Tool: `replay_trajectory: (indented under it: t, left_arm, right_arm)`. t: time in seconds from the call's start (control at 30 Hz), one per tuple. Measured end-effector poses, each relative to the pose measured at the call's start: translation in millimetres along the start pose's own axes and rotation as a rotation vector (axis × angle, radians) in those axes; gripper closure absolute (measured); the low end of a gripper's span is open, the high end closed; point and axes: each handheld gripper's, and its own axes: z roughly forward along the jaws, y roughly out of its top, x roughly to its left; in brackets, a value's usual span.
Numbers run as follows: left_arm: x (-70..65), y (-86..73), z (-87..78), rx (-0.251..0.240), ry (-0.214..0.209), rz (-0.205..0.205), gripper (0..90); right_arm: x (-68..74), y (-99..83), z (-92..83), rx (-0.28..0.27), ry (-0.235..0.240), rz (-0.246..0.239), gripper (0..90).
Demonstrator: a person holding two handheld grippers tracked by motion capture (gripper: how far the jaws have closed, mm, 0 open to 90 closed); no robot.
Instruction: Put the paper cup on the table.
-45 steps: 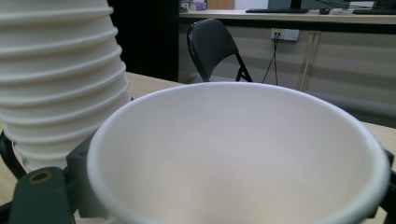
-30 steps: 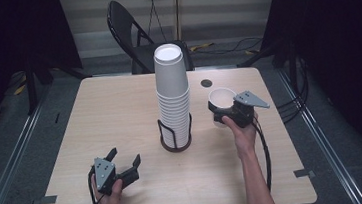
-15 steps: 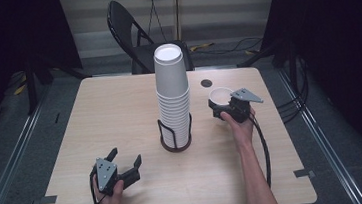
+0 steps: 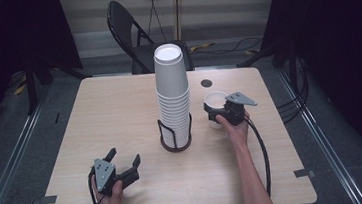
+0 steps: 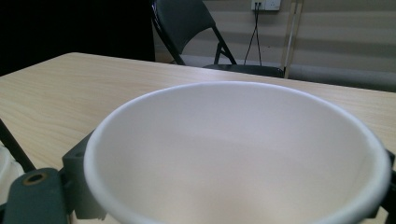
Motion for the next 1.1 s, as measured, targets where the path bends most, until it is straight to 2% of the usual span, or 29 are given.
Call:
replay_trajectory:
  t: [0.47,0.57,0.63,0.8,1.1]
  left_arm:
    - [0.2,-0.2,-0.2,-0.004,-0.002,-0.003,15.8]
    - [0.5,-0.1,-0.6,-0.005,0.0,0.0,15.8]
    - [0.6,-0.1,-0.4,-0.004,-0.002,-0.003,15.8]
    - [-0.7,-0.2,-0.4,-0.004,0.0,0.003,15.9]
    - [-1.1,-0.3,-0.4,-0.006,0.004,0.005,15.9]
  right_arm:
    - [4.0,-7.0,-10.8,0.036,-0.007,-0.017,11.5]
    - [3.7,-7.3,-11.1,0.04,-0.007,-0.003,11.1]
    - [4.1,-7.6,-10.1,0.067,-0.009,-0.011,11.5]
    - [3.0,-14.9,-5.8,0.145,0.005,0.007,13.1]
    - [1.4,-17.8,-11.0,0.163,-0.003,0.027,13.3]
